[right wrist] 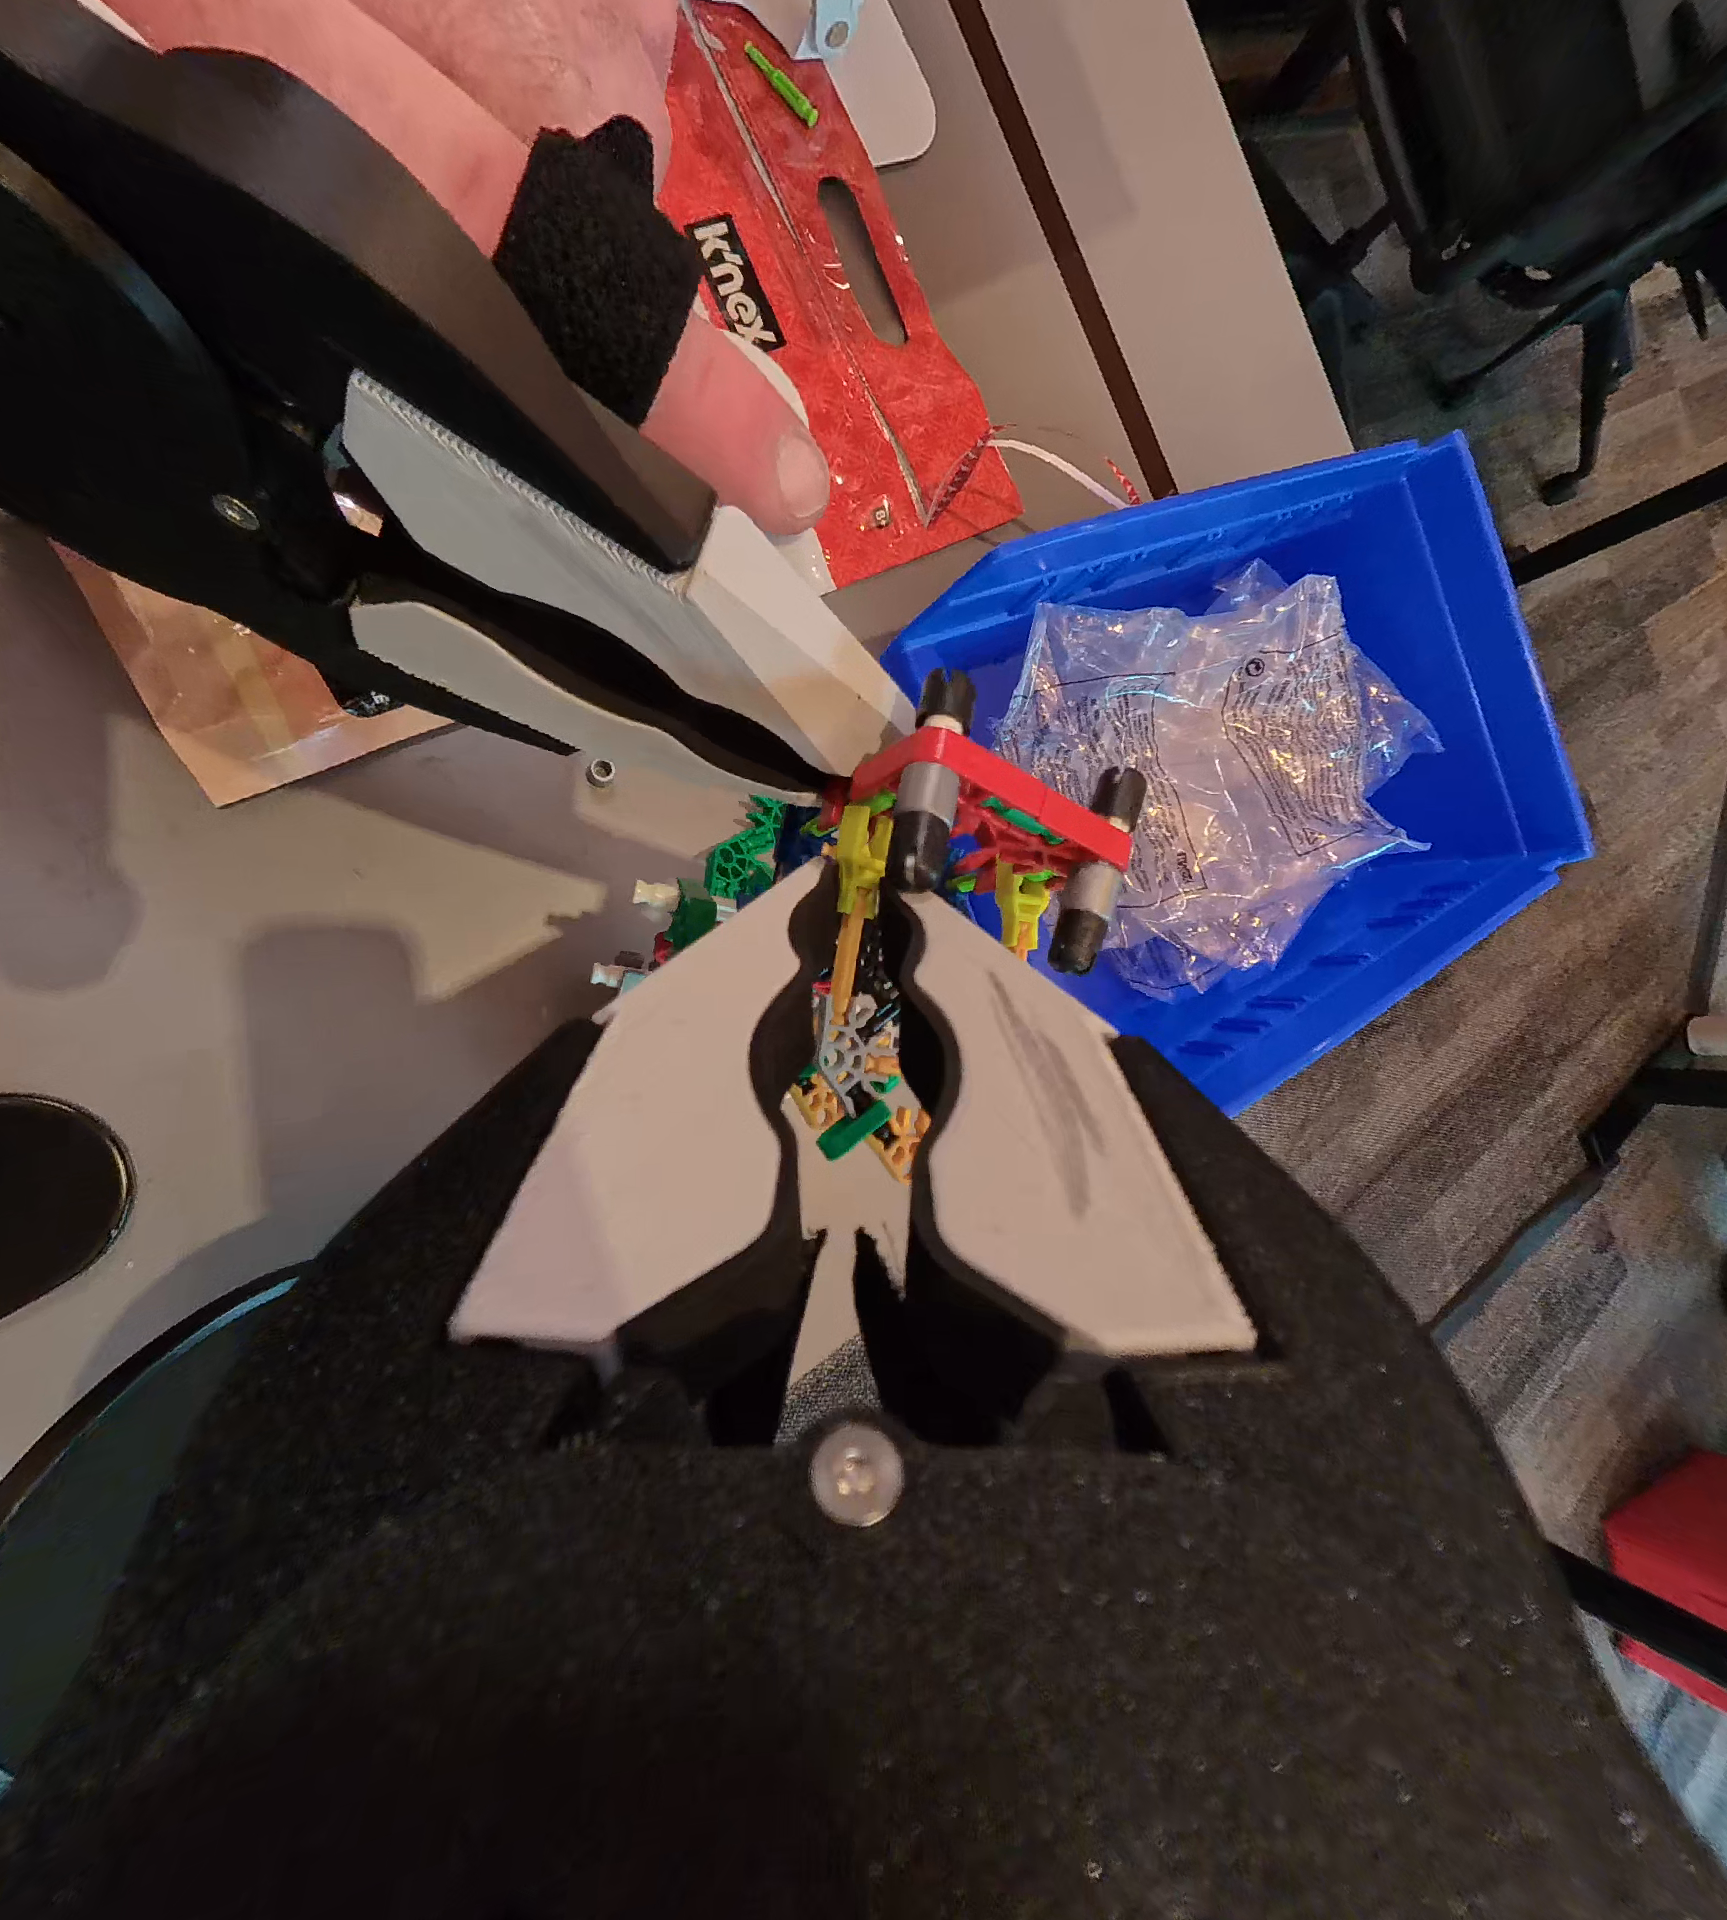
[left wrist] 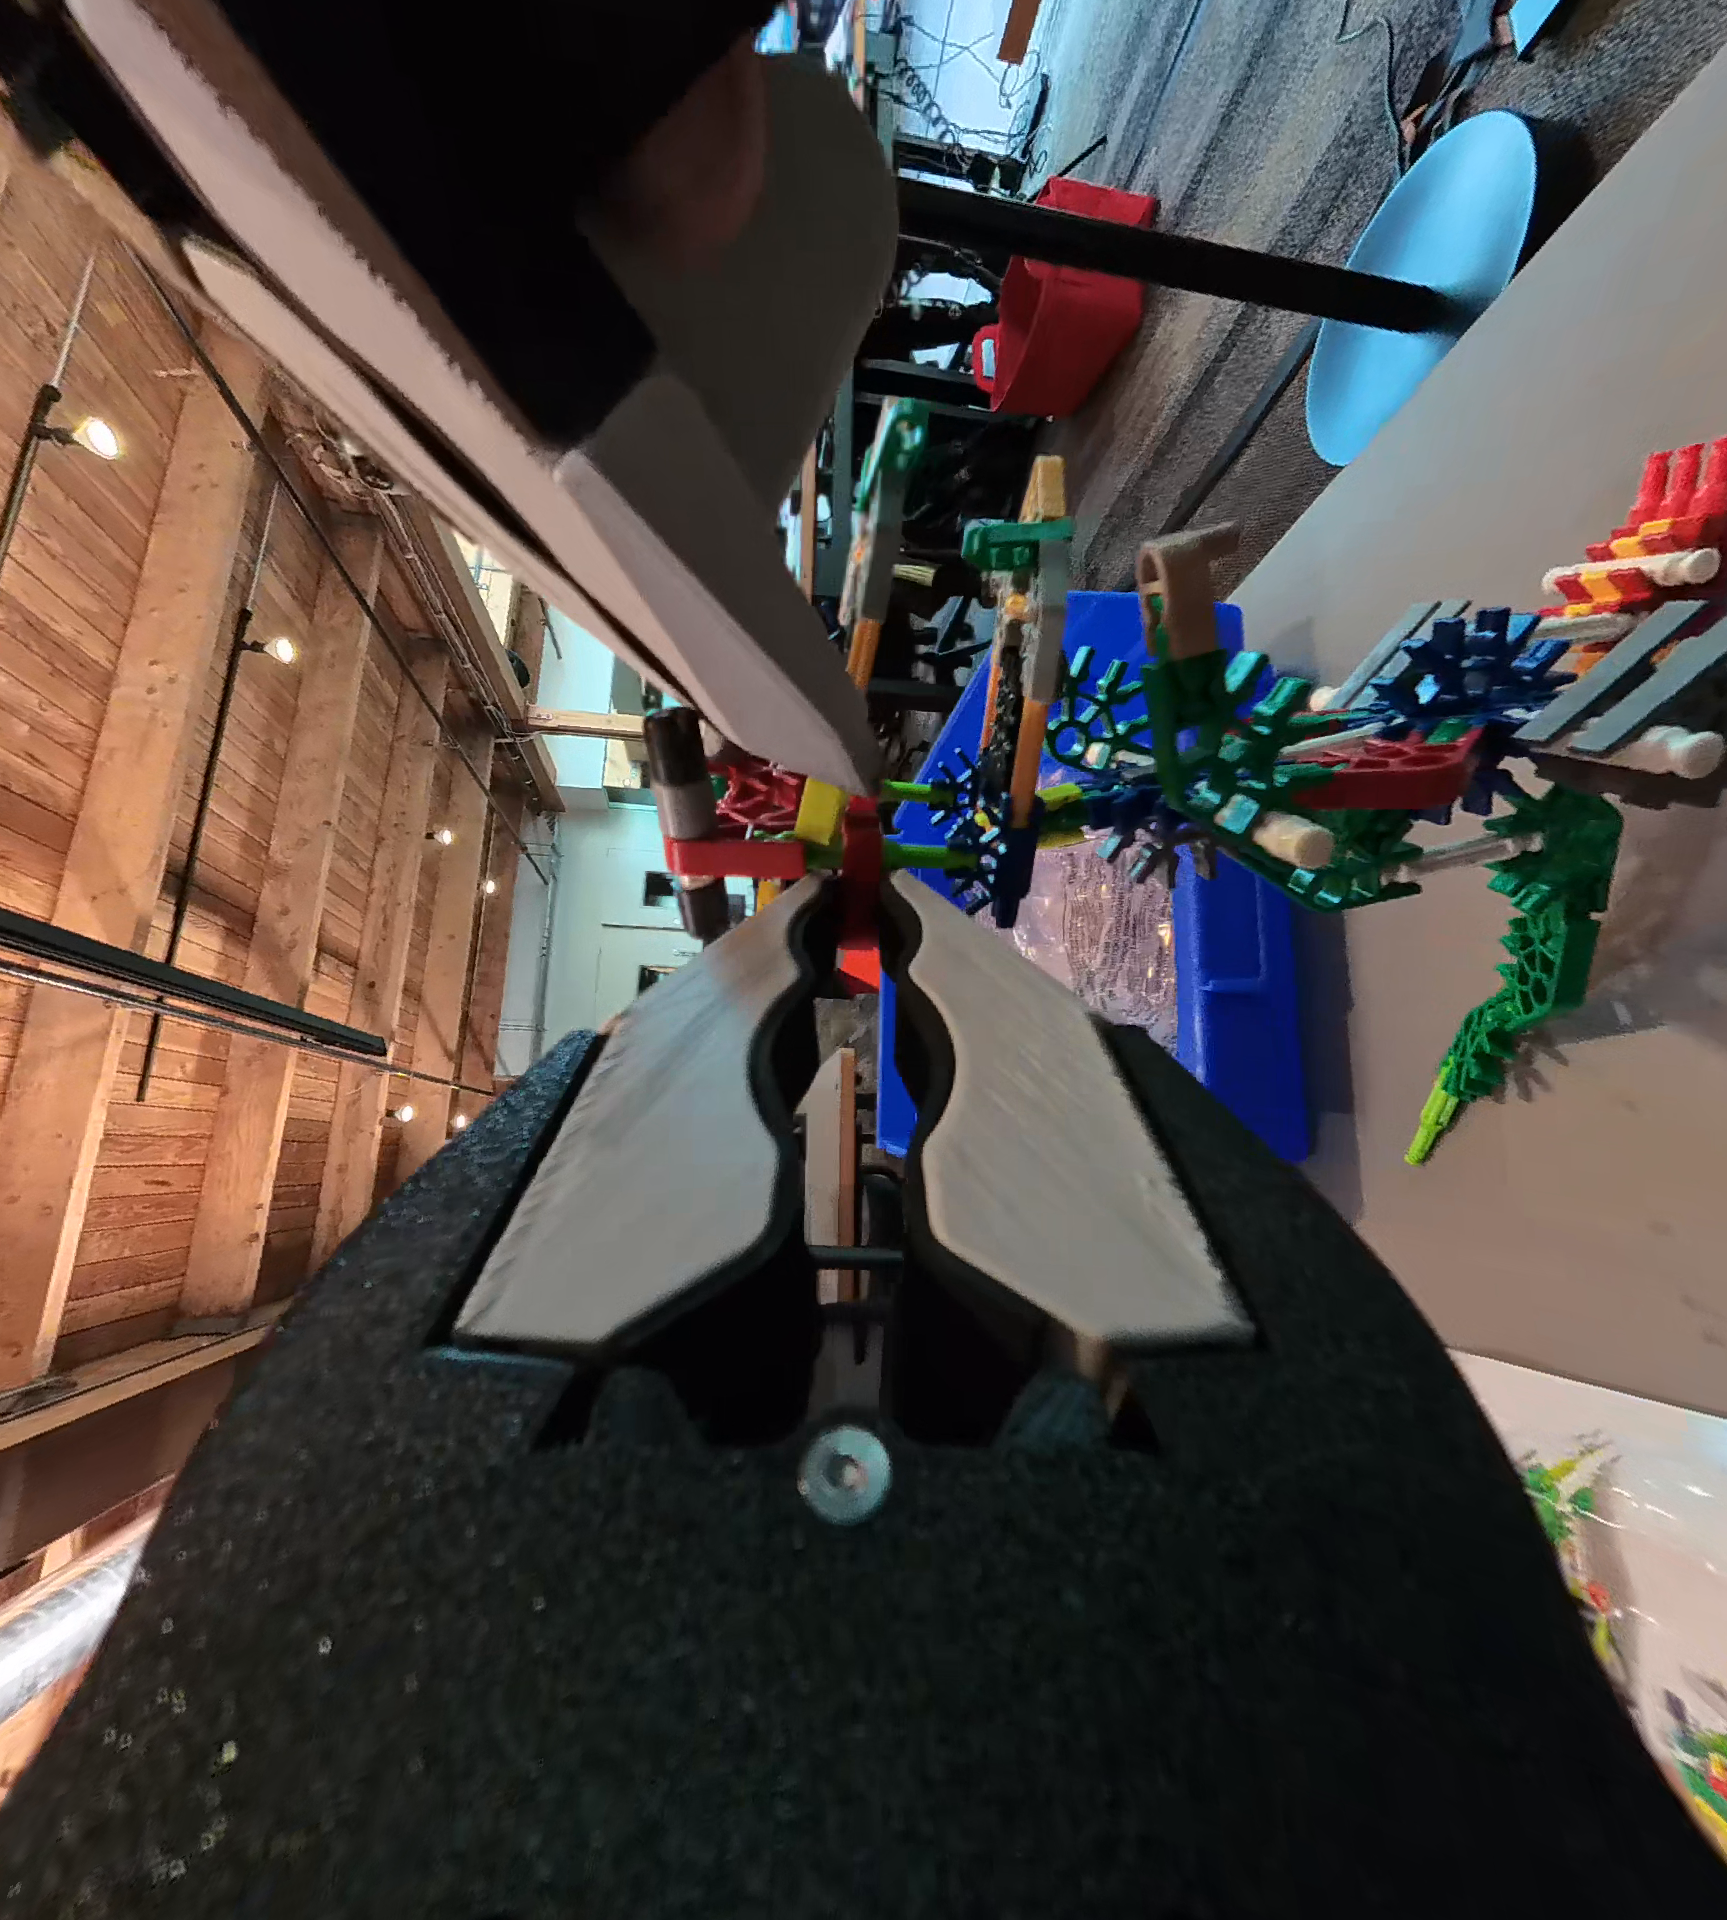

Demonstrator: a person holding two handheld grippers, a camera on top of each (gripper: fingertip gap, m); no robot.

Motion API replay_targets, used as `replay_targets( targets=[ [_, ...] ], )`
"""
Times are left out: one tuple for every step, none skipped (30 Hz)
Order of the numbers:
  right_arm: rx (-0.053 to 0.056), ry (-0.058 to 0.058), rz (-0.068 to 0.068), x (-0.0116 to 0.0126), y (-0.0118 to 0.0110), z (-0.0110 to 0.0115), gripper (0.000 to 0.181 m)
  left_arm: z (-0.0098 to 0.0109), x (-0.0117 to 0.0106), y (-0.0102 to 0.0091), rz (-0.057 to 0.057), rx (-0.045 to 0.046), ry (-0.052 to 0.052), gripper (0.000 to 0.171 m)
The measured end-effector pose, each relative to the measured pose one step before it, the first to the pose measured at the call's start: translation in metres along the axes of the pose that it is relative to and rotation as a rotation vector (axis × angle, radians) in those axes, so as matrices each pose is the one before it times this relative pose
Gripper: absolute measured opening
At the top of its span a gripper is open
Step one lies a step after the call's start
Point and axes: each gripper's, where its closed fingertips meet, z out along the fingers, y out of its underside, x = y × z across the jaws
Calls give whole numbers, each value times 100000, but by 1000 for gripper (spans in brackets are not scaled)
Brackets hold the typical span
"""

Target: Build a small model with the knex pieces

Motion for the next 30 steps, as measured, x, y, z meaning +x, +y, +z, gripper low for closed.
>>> replay_targets(
  targets=[
    [-232, 735, -111, -8, 80, -35, 4, -8, 7, -49, 733, 55, 9, 2],
    [731, 281, 152, -25, -6, -81, 5, -42, 15, -24, 88, 49, 321, 2],
    [1027, 109, 319, -43, -19, -89, 7, -43, -31, -45, 314, 157, -51, 2],
    [1216, 805, -332, -10, -29, -70, 7, -14, -55, -34, 219, -14, -471, 2],
    [819, 1189, -306, 14, 48, -51, 7, -30, -16, -63, -27, 115, -49, 2],
    [314, 1232, -267, -12, 72, -26, 9, -27, 4, -77, -92, 194, 199, 2],
    [441, 2023, -1250, 54, 40, -40, 10, -18, -14, -53, -38, 14, 39, 2],
    [457, 1888, -1253, 13, 33, -89, 11, 8, -30, -34, -285, -165, -175, 2],
    [81, 1980, -570, 51, 37, -137, 13, 7, 2, -61, -326, -28, 17, 2],
    [713, 3077, -1307, 171, -61, -225, 14, -30, 12, -86, -89, 279, 183, 2],
    [1076, 2825, -1944, 107, -73, -271, 14, -19, -4, -12, -65, -156, 193, 3],
    [445, 2243, -1101, 58, 63, -207, 14, 13, 3, 33, -28, -350, 25, 3],
    [-125, 2876, -1271, 109, 155, -174, 14, -11, 3, -31, -175, 165, -16, 3],
    [309, 2521, -2580, -74, 91, -164, 13, -16, 18, -41, -585, 275, 172, 3],
    [816, 2863, -2683, -106, -41, -129, 13, -17, 11, -61, -446, 192, 234, 3],
    [382, 3635, -2924, -61, -63, -57, 13, -10, -12, -36, -64, -41, -18, 3],
    [31, 3918, -4289, -59, -30, -37, 13, 15, -25, -52, -42, -85, -172, 3],
    [118, 4521, -5178, -8, -69, -32, 11, 3, 11, -99, -155, 196, 66, 3],
    [-1004, 5381, -4583, 167, 72, 41, 11, -28, 5, -107, 153, 76, 61, 3],
    [-808, 3822, -4864, -30, 68, 83, 9, -17, -5, -104, 230, -38, 34, 3],
    [-55, 3067, -4457, -102, 8, 66, 3, -35, 10, -124, 19, 138, 15, 3],
    [-405, 3547, -4074, 24, 72, 65, 1, -11, 12, -97, -355, 172, 111, 3],
    [121, 3227, -4006, 30, 7, 27, 1, 10, 2, 36, -244, -380, -22, 3],
    [624, 2909, -3737, 11, -83, -21, 0, 2, -2, 20, 39, -2, 28, 3],
    [358, 3428, -3141, 127, -62, -39, 0, -29, 13, -18, -486, 330, 275, 3],
    [441, 2757, -2075, 62, -64, -43, 0, -15, 10, -55, -646, 338, 293, 3],
    [70, 1408, -1512, -76, 20, -39, 0, -24, -11, -75, 17, 194, -11, 3],
    [32, 1633, -1876, -1, 6, -56, 0, -10, -10, -38, -323, 101, 17, 3],
    [170, 1625, -1314, 45, 6, -52, 0, 27, 18, -60, -1344, 416, 326, 3],
    [32, 449, -593, -45, 27, 0, 0, 8, 9, -67, -833, 390, 202, 3]
  ],
)
